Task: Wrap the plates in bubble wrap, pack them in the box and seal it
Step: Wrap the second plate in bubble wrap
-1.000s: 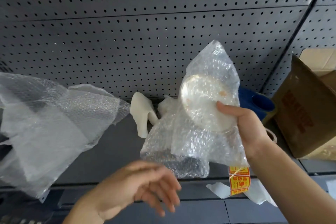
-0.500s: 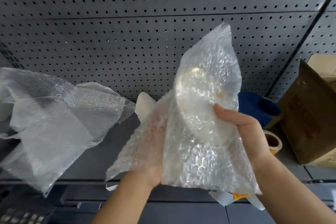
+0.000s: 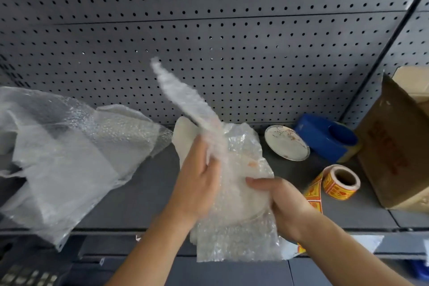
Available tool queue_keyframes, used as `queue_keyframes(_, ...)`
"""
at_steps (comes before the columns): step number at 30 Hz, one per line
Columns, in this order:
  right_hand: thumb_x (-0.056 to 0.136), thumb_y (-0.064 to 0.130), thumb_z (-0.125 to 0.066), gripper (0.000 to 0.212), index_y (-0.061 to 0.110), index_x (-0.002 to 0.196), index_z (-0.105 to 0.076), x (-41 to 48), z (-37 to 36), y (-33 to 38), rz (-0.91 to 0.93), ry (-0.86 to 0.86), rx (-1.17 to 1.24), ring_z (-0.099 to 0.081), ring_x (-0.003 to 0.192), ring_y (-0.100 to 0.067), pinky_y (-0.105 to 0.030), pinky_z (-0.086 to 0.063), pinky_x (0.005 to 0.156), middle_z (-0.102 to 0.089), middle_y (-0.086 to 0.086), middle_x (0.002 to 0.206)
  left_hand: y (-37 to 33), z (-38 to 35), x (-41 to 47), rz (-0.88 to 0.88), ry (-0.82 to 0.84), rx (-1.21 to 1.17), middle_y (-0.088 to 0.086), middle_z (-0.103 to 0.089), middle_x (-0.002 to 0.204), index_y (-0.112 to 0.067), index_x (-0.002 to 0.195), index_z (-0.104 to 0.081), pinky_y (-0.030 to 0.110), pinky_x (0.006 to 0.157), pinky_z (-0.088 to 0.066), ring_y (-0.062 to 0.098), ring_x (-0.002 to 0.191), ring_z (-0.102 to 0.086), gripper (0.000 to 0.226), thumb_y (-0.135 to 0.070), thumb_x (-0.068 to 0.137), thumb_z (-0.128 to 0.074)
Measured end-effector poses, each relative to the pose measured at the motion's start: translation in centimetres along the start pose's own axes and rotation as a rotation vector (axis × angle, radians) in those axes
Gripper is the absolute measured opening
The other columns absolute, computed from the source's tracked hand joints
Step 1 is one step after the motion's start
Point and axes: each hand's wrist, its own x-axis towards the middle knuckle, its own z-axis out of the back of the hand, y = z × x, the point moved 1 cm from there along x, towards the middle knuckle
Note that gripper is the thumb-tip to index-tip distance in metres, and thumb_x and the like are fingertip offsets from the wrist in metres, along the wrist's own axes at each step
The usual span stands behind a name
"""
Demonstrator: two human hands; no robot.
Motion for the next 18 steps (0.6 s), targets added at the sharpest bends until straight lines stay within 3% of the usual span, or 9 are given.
queue_keyframes(2,0.099,0.009,-0.048,0.024,0.001,0.092,-0.070,0.1,-0.2,-0.3,0.026,-0.005,-0.007,-0.073,0.058,-0.022,-0.027,-0.056,0.053,-0.074,-0.012,0.068,-0.5,-0.5,-0.2,-0.087,0.062,0.189,-0.012,-0.026,0.166,-0.038,0.158,-0.026,0.039,0.125,-0.022,0.009,0.156,-0.017,0.051,-0.043,0.108,-0.037)
queue_keyframes(3,0.102,0.013,-0.045,0.030,0.002,0.089,-0.070,0.1,-0.3,-0.4,0.032,-0.003,0.012,-0.073,0.057,-0.022,-0.029,-0.056,0.051,-0.074,-0.013,0.068,-0.9,-0.9,-0.4,-0.123,0.116,0.324,-0.016,-0.005,0.171,-0.041,0.161,-0.012,0.040,0.128,-0.011,0.003,0.157,0.002,0.059,-0.052,0.106,-0.033)
queue_keyframes(5,0.103,0.021,-0.044,0.035,0.001,0.100,-0.073,0.4,-0.6,-0.6,0.058,0.041,0.064,-0.075,0.072,-0.030,-0.037,-0.061,0.059,-0.076,-0.019,0.085,-1.1,-1.9,-1.1,-0.174,0.182,0.574,-0.017,0.018,0.169,-0.042,0.161,0.004,0.047,0.129,0.000,0.002,0.153,0.024,0.069,-0.060,0.103,-0.026)
queue_keyframes(8,0.105,0.026,-0.046,0.036,0.002,0.118,-0.070,1.0,-0.3,-1.1,0.098,0.054,0.022,-0.073,0.096,-0.036,-0.043,-0.061,0.077,-0.074,-0.023,0.106,-0.1,-2.3,-1.3,-0.134,0.260,0.747,-0.013,0.030,0.166,-0.042,0.161,0.011,0.054,0.127,0.002,0.008,0.149,0.035,0.068,-0.061,0.102,-0.018)
queue_keyframes(11,0.105,0.025,-0.046,0.033,0.007,0.115,-0.071,0.8,0.0,-1.2,0.118,0.079,-0.008,-0.074,0.095,-0.031,-0.037,-0.062,0.072,-0.075,-0.020,0.106,0.0,-2.5,-0.9,-0.126,0.296,0.849,-0.013,0.032,0.165,-0.040,0.162,0.002,0.056,0.126,0.004,0.013,0.149,0.037,0.067,-0.065,0.101,-0.007)
queue_keyframes(15,0.104,0.021,-0.047,0.032,0.008,0.103,-0.076,0.6,0.1,-1.1,0.130,0.088,-0.011,-0.076,0.084,-0.026,-0.032,-0.060,0.063,-0.077,-0.016,0.098,-0.6,-2.1,-0.6,-0.093,0.376,0.804,-0.017,0.024,0.167,-0.042,0.161,-0.016,0.054,0.126,0.011,0.011,0.151,0.032,0.061,-0.064,0.104,-0.016)
queue_keyframes(17,0.099,0.016,-0.053,0.027,0.006,0.095,-0.078,0.6,0.2,-0.9,0.123,0.089,-0.003,-0.075,0.079,-0.027,-0.033,-0.060,0.062,-0.076,-0.016,0.093,-1.1,-1.3,-0.4,-0.120,0.298,0.638,-0.019,-0.005,0.170,-0.041,0.151,-0.044,0.043,0.129,0.001,0.006,0.157,0.008,0.050,-0.056,0.107,-0.027)
queue_keyframes(18,0.095,0.014,-0.058,0.024,0.005,0.089,-0.079,0.7,0.4,-0.9,0.115,0.092,0.006,-0.074,0.077,-0.027,-0.035,-0.060,0.063,-0.075,-0.016,0.091,-1.3,-0.8,-0.3,-0.139,0.206,0.516,-0.020,-0.028,0.164,-0.037,0.140,-0.059,0.035,0.128,-0.013,0.003,0.154,-0.015,0.040,-0.046,0.108,-0.037)
